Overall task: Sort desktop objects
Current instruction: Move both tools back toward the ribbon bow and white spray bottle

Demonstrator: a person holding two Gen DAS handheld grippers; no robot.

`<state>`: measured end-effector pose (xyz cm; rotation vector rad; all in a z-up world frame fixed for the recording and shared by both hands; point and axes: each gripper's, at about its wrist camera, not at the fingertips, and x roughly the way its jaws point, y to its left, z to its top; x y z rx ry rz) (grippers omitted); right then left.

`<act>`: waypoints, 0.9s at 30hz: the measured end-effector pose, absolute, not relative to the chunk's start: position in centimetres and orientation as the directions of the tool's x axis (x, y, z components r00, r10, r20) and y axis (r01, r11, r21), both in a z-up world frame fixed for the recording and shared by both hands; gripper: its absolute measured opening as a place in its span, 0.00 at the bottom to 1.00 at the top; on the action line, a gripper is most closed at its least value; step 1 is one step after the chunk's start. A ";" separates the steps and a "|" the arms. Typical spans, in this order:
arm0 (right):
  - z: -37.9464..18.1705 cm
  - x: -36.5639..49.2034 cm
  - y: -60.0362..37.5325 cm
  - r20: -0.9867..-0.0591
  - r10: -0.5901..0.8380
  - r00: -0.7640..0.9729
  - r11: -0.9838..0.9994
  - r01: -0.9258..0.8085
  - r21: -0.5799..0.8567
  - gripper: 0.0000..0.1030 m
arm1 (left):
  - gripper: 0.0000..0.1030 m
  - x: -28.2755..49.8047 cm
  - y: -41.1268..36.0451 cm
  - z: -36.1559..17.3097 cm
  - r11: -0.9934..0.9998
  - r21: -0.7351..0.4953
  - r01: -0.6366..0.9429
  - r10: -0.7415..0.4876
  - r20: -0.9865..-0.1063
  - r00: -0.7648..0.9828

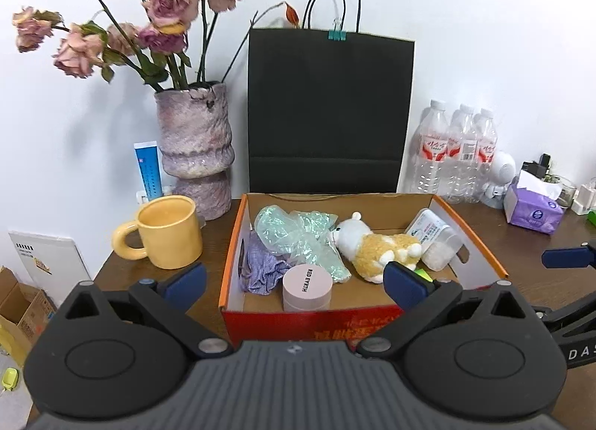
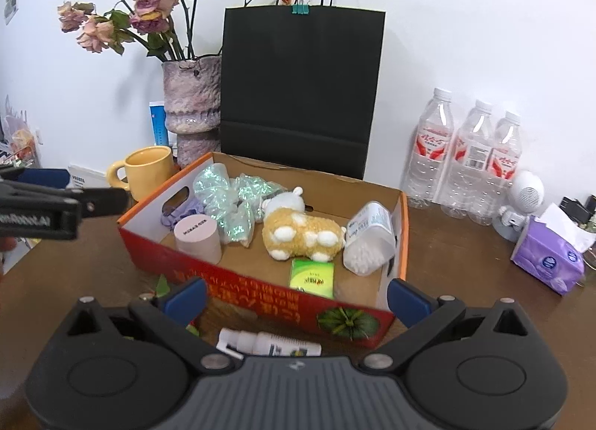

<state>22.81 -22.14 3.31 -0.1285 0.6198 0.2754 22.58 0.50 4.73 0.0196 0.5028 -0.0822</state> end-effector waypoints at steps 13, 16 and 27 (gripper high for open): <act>0.6 17.9 -21.9 -0.578 0.184 0.795 0.968 -0.249 -0.034 1.00 | 1.00 16.8 0.6 2.6 0.998 -0.015 0.067 -0.066 -0.484 0.873; -0.2 16.8 -21.9 -0.572 0.184 0.799 0.971 -0.237 -0.018 1.00 | 1.00 15.4 0.6 2.2 0.998 -0.018 0.063 -0.064 -0.473 0.879; -3.0 13.1 -21.6 -0.566 0.180 0.804 0.973 -0.232 -0.020 1.00 | 1.00 12.1 1.2 -0.6 0.997 -0.073 0.013 -0.045 -0.465 0.884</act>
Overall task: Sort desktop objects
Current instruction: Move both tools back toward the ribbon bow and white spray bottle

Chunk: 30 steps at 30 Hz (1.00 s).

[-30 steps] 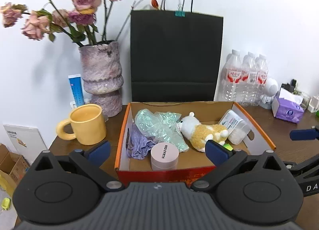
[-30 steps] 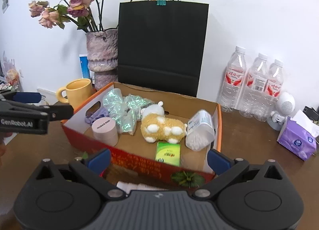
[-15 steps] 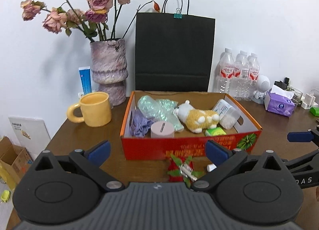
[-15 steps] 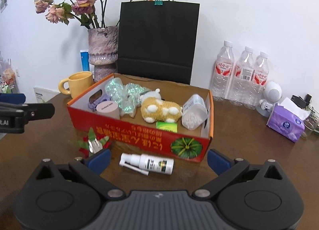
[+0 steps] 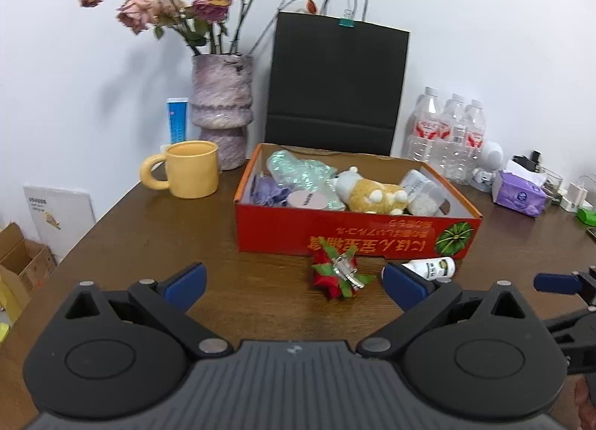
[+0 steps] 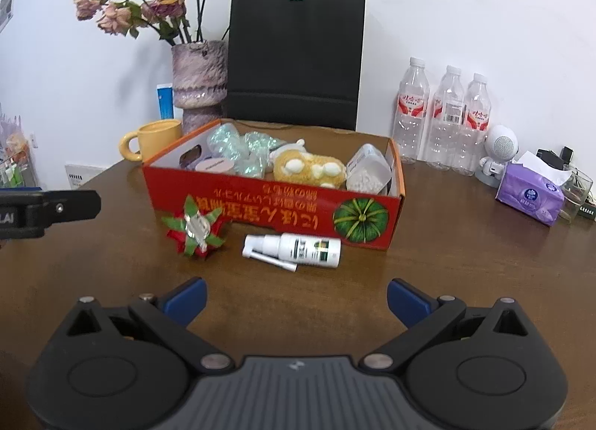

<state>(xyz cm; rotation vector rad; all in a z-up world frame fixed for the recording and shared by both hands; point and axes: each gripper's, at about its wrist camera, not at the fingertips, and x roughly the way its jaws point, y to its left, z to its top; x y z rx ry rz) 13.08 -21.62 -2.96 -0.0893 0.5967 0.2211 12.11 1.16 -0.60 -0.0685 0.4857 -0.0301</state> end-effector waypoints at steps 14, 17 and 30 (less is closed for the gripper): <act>-5.2 12.4 -21.4 -0.572 0.182 0.800 0.975 -0.224 -0.004 1.00 | 1.00 11.6 0.4 -2.8 0.998 -0.061 -0.010 -0.021 -0.479 0.878; -5.4 12.6 -21.4 -0.576 0.183 0.797 0.975 -0.223 0.001 1.00 | 1.00 11.7 0.2 -3.0 0.998 -0.060 -0.004 -0.025 -0.486 0.873; -6.4 14.5 -21.3 -0.597 0.181 0.781 0.978 -0.207 0.027 1.00 | 1.00 14.3 -0.9 -4.2 0.997 -0.077 0.026 -0.063 -0.533 0.844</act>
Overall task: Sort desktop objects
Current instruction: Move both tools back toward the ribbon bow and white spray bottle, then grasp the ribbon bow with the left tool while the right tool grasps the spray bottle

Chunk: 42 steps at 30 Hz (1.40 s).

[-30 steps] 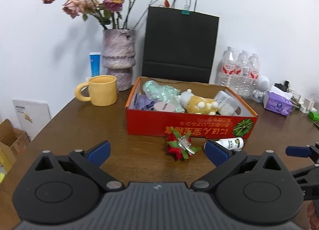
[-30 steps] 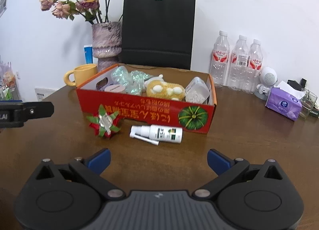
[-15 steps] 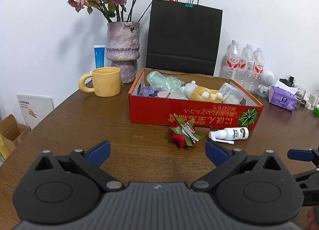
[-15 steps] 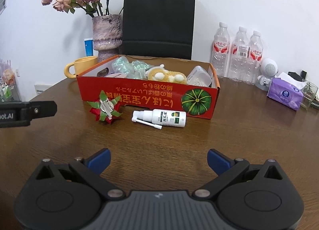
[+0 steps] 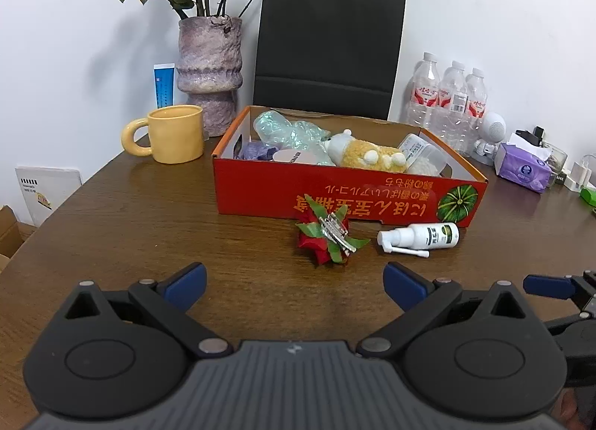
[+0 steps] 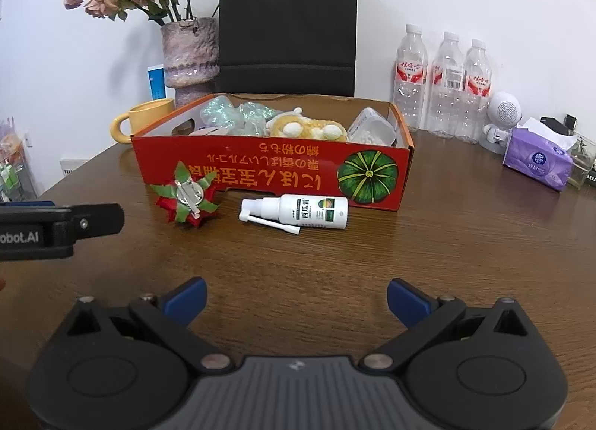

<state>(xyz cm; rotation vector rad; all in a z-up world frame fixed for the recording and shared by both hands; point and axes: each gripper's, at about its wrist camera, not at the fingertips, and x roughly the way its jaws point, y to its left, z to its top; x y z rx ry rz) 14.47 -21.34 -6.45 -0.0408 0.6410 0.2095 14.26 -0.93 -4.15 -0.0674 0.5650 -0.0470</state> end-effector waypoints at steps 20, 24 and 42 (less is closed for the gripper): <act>-8.2 23.4 -18.7 -0.649 0.167 0.742 0.982 -0.181 0.046 1.00 | 1.00 24.5 -1.2 -6.5 0.991 -0.130 0.025 -0.104 -0.653 0.750; -8.5 24.6 -18.5 -0.653 0.162 0.740 0.984 -0.172 0.049 1.00 | 1.00 25.3 -0.9 -6.6 0.989 -0.146 0.026 -0.116 -0.655 0.747; -8.7 26.2 -17.9 -0.654 0.146 0.743 0.986 -0.165 0.032 0.94 | 0.61 26.5 -0.6 -7.5 0.977 -0.204 0.056 -0.182 -0.677 0.713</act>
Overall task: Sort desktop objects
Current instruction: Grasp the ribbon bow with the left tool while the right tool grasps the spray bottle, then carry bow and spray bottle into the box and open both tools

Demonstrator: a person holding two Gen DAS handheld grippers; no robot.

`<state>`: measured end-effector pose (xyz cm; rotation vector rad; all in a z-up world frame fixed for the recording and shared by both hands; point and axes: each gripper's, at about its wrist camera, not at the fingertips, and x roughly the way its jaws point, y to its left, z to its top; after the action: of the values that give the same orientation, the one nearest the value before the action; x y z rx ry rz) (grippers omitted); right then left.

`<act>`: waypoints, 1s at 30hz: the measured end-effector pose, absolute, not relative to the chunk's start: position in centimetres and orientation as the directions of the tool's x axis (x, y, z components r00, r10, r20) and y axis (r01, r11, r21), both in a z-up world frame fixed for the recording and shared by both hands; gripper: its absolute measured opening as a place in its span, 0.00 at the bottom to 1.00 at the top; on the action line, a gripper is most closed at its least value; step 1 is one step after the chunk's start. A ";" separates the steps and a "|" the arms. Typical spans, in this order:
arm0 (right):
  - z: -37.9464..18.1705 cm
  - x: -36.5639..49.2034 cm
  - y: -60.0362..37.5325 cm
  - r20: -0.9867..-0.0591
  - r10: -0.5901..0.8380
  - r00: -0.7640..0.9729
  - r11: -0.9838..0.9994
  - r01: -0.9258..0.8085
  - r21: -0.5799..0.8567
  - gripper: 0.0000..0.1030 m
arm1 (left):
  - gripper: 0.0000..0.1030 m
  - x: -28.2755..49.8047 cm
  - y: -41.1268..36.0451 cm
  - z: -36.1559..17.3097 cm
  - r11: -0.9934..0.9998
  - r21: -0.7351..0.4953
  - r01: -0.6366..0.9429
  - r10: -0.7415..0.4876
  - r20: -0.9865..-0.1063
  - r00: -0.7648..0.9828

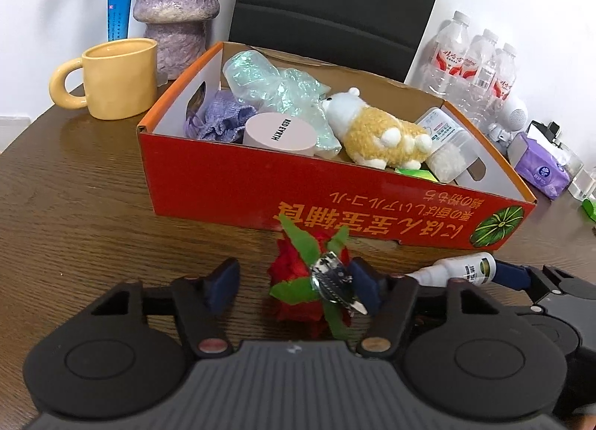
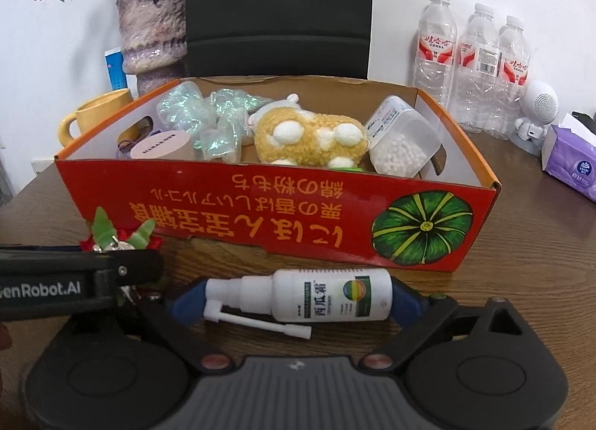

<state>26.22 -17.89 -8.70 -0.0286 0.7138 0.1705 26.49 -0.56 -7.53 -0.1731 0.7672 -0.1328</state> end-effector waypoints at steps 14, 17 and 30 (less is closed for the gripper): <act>-8.7 25.7 -18.6 -0.650 0.154 0.744 0.986 -0.157 0.055 0.94 | 0.39 25.6 -0.6 -7.4 0.969 -0.224 0.102 -0.228 -0.661 0.715; -8.5 25.5 -18.9 -0.652 0.163 0.741 0.985 -0.156 0.070 0.94 | 0.39 25.3 -0.6 -7.2 0.970 -0.222 0.102 -0.226 -0.657 0.719; -6.4 23.1 -20.2 -0.617 0.192 0.763 0.980 -0.179 0.084 0.94 | 0.39 21.9 0.1 -5.0 0.974 -0.197 0.108 -0.209 -0.616 0.760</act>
<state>23.14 -20.21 -6.43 0.0209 0.6726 0.2016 21.87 0.07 -5.01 -0.1536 0.6873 -0.1732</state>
